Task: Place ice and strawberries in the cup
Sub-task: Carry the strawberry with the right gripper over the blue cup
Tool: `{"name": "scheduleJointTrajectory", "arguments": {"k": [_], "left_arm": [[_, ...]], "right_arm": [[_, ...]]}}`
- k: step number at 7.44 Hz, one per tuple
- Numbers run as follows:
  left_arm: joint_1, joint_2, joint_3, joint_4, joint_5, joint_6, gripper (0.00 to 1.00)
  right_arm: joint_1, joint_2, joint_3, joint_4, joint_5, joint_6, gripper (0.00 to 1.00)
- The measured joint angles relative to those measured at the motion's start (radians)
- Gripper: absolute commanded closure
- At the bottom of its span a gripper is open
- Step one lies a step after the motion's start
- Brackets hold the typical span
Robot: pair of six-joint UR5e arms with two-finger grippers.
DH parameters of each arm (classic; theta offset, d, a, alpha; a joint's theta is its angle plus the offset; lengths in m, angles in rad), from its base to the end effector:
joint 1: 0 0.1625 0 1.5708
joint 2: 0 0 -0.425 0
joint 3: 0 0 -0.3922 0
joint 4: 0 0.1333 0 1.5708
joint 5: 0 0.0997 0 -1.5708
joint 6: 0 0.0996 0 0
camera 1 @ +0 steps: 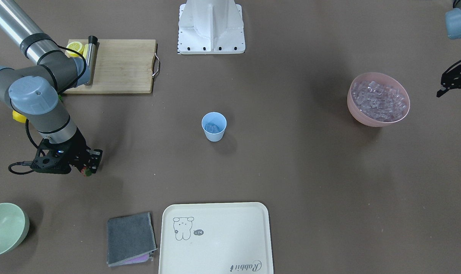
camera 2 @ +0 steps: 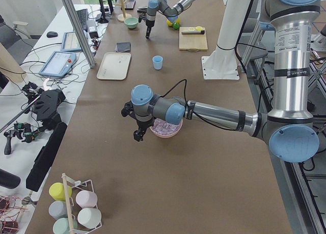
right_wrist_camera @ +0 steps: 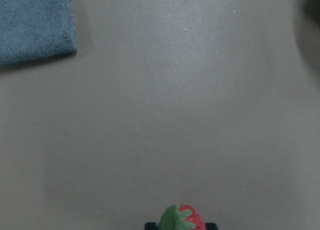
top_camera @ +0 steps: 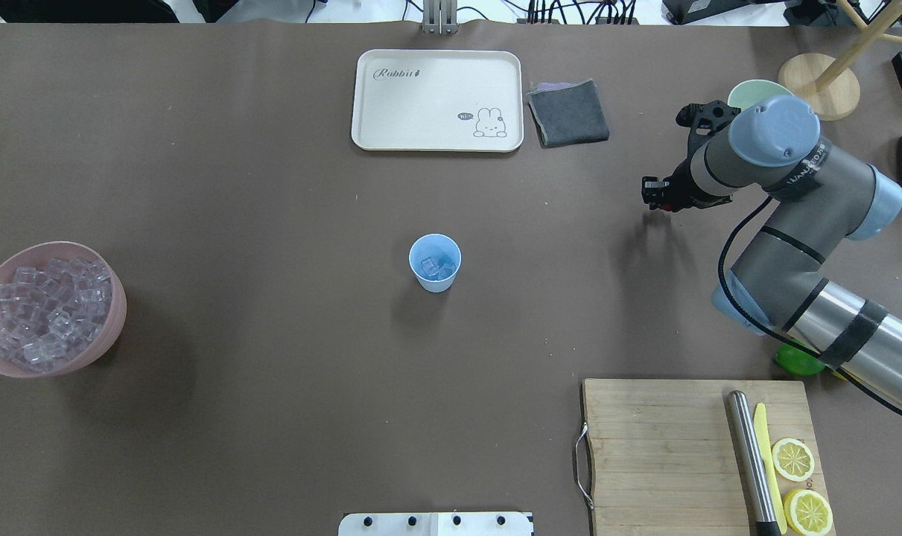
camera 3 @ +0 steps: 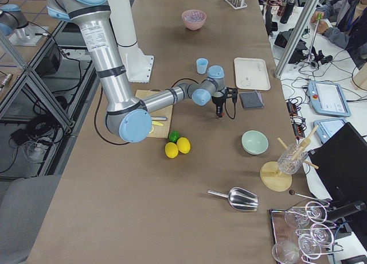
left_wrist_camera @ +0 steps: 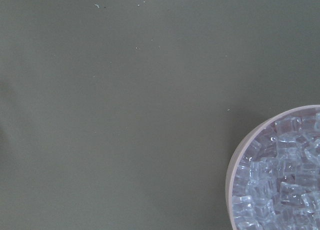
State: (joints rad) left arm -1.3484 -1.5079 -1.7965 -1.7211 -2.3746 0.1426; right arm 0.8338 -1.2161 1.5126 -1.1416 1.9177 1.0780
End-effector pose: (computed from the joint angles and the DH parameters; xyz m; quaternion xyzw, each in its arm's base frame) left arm 0.0450 -0.4783 0.5581 0.1280 0.3918 0.2250 0.8829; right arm -0.3696 -0.5551 0.4504 0.0881 -0.3748 0.0959 0.9179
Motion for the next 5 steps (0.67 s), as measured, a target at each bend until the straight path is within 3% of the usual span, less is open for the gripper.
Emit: {"name": "scheduleJointTrajectory", "arguments": {"k": [3, 5], "left_arm": [[0.001, -0.001, 0.01, 0.0, 0.0, 0.0, 0.01], [0.001, -0.002, 0.016, 0.0, 0.0, 0.0, 0.01]], "right_arm": [[0.012, 0.079, 0.114, -0.086, 0.011, 0.009, 1.0], [-0.04, 0.197, 0.187, -0.275, 0.018, 0.043, 1.0]]}}
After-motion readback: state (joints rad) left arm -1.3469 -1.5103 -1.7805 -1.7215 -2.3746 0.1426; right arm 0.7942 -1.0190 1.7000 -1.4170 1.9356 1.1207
